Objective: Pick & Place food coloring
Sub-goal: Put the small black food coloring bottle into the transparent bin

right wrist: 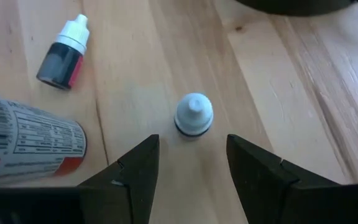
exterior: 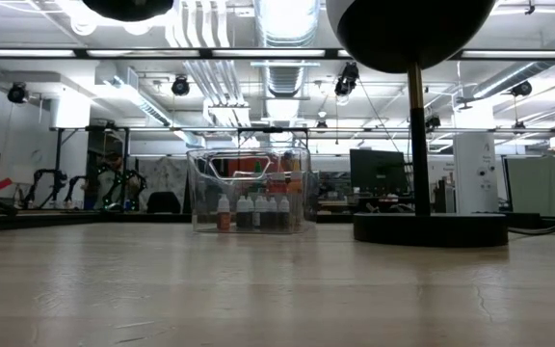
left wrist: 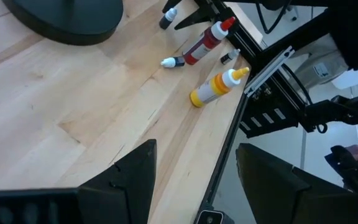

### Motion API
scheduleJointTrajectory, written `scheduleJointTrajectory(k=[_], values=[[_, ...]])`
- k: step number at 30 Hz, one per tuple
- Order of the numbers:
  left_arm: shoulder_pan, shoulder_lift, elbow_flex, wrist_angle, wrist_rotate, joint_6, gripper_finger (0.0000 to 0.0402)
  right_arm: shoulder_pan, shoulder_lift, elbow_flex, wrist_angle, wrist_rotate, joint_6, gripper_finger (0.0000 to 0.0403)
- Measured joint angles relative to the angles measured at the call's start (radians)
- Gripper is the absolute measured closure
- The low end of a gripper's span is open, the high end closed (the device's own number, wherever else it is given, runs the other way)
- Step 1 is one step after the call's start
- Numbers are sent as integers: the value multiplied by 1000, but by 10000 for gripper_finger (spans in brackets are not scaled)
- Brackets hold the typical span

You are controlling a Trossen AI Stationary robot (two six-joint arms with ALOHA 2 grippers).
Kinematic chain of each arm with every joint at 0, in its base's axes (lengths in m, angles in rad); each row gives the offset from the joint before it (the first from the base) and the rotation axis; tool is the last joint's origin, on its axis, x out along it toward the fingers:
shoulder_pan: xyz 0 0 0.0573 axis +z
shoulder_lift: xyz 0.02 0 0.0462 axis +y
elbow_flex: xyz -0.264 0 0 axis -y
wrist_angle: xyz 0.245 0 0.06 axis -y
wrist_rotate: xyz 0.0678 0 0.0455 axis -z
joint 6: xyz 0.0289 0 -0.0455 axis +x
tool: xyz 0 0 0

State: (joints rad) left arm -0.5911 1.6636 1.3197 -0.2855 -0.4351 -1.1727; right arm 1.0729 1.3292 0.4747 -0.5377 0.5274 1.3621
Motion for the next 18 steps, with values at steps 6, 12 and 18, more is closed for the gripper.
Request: scheduleJointTrajectory(k=[6, 12, 18], values=[[0, 0, 0, 0, 0, 10, 209, -1, 14, -3, 22, 21, -3, 232], [0, 0, 0, 0, 0, 14, 209, -5, 17, -3, 26, 30, 8, 232], [0, 0, 0, 0, 0, 25, 209, -5, 16, -4, 31, 53, 31, 234]])
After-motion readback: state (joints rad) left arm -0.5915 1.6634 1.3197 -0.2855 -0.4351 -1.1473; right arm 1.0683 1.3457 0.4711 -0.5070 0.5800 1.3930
